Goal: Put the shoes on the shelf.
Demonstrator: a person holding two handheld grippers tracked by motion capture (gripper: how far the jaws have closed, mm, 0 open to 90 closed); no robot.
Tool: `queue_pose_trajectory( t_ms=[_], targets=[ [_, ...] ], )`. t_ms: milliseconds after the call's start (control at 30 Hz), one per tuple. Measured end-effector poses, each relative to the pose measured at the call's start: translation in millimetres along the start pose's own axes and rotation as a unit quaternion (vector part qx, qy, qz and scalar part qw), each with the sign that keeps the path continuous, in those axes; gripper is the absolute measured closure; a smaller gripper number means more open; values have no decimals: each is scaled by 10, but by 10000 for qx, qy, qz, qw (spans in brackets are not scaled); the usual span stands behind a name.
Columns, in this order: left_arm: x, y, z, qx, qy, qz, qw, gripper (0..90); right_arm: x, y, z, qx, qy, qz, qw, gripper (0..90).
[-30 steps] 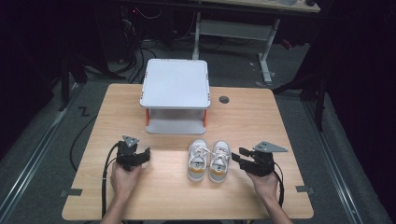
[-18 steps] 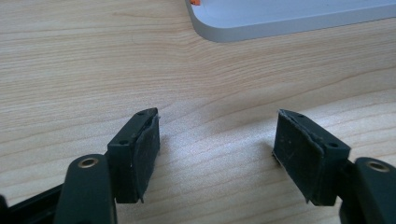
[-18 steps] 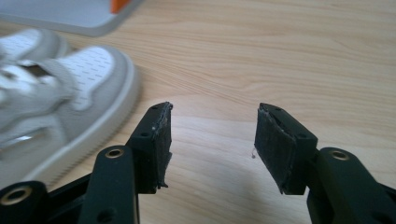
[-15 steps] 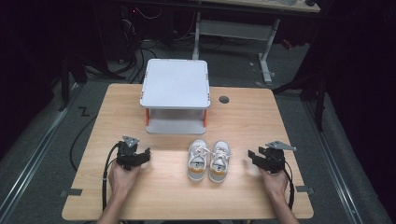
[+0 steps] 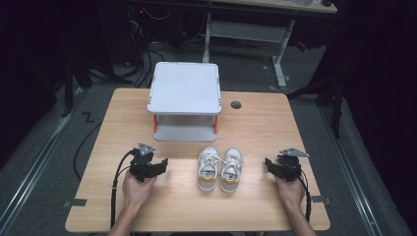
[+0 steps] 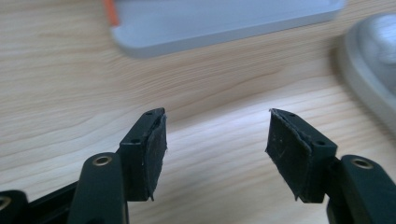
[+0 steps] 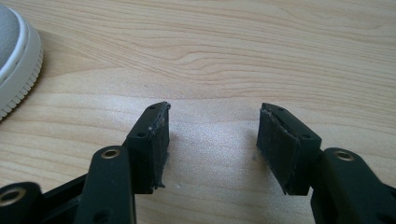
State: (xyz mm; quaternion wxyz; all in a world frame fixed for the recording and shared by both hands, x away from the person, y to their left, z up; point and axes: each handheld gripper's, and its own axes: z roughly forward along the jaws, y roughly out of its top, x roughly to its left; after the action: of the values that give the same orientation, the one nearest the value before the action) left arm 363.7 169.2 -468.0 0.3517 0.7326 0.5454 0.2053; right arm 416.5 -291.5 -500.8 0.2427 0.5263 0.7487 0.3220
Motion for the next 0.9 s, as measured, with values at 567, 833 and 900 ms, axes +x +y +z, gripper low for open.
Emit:
queue_pose_trajectory(
  t_ms=[567, 833, 900],
  targets=[
    [-1303, 408, -145, 324, -1152, 595, 9910, 453, -3, -1, 1, 1, 17, 14, 10000, 429],
    [-1446, 471, 46, 785, -1329, 226, 9877, 449, 3, -2, -1, 7, 86, -48, 10000, 438],
    [-1462, 489, 92, 909, -1356, 168, 9864, 441, 4, -2, -1, 5, 95, -52, 9999, 439]
  ],
)
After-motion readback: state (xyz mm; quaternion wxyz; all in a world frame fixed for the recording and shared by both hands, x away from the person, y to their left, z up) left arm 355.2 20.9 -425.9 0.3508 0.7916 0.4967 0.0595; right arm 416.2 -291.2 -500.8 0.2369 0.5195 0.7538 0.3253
